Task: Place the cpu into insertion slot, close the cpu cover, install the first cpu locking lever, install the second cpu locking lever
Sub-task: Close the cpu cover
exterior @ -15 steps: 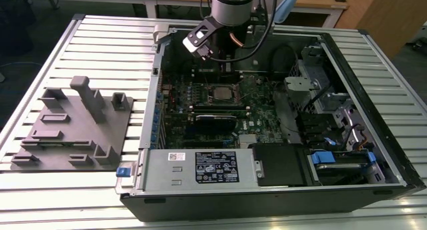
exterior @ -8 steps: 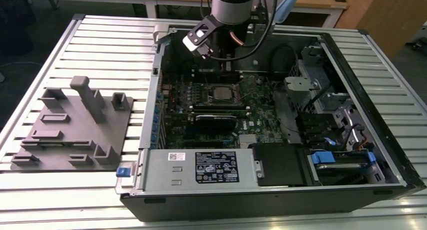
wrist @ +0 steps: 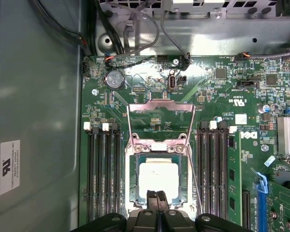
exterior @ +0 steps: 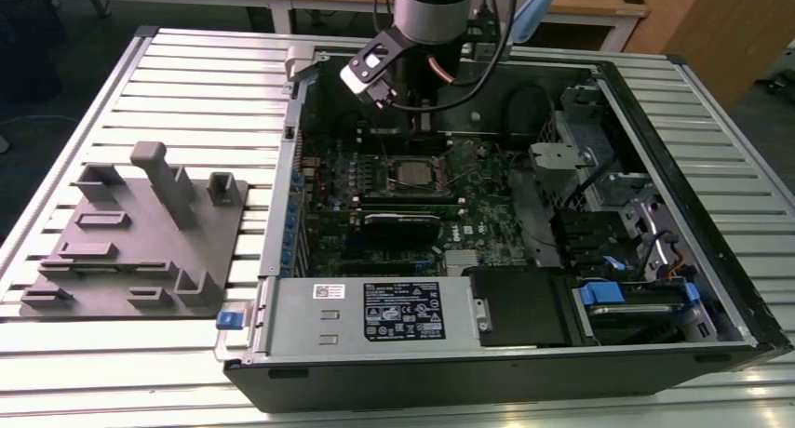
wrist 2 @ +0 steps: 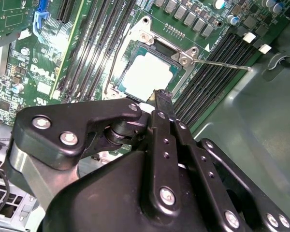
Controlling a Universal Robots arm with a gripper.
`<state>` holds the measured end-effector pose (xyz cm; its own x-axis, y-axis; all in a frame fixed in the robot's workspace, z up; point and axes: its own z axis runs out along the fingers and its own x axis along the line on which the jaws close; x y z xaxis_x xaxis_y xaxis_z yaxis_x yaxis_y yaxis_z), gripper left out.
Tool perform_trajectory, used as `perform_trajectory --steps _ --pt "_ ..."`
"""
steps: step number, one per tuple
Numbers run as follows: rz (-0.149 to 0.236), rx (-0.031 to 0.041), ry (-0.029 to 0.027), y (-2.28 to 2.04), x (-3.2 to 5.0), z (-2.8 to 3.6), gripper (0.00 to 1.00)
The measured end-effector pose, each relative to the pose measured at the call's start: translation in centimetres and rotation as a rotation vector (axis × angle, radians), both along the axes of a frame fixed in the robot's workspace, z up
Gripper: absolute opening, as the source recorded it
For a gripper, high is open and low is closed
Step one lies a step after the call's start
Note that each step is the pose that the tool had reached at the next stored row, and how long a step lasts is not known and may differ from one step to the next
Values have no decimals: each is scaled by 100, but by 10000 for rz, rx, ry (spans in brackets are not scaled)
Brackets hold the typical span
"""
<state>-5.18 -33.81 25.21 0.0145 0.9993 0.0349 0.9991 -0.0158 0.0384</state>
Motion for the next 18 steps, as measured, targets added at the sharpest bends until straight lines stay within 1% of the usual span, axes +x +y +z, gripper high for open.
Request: perform_trajectory --steps 18 --pt "0 -1 -1 0 0 48 11"
